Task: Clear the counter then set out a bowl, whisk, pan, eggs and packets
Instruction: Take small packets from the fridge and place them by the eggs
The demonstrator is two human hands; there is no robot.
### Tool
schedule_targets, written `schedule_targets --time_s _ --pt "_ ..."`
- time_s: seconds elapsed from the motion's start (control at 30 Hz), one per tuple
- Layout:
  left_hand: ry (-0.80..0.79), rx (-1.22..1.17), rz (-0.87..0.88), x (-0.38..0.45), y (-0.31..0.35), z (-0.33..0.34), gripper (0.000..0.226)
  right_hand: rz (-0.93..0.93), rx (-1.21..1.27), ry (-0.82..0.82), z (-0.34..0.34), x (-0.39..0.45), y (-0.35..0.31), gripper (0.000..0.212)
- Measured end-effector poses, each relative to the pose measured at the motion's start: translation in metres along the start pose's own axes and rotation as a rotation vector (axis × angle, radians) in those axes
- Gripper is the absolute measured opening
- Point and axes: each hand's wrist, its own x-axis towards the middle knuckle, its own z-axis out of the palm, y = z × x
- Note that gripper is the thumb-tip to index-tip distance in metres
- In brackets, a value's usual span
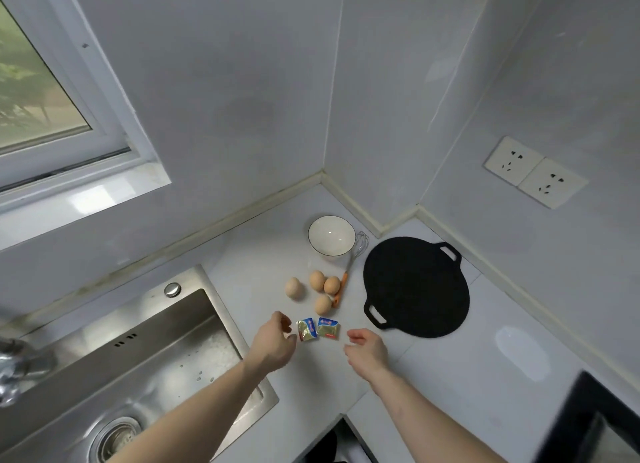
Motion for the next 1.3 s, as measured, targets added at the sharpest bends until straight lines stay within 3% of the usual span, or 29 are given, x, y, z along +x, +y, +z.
schedule_targets --time_s 0.23,0.47,0.7,1.0,1.3 --pt "-0.015 0.133 0.282 -0.056 -0.038 -0.021 0.029 -0.159 -0.035 0.081 -0.024 -0.075 0.022 0.031" --pt "-0.096 0.27 0.372 -0.076 -0.039 -0.018 0.034 -0.223 -0.091 0.111 -0.034 -0.132 0.05 0.032" --pt "-0.084 0.352 0.348 -0.054 -0.002 -0.002 0.044 -0.266 -0.205 0.095 -0.038 -0.136 0.038 0.039" --pt "0.05 0.376 0.338 -0.041 -0.004 -0.019 0.042 -0.328 -0.299 0.084 -0.035 -0.122 0.032 0.041" --pt "0.103 0.358 0.305 0.046 0.021 -0.046 0.05 -0.428 -0.487 0.084 -0.017 -0.045 -0.055 0.042"
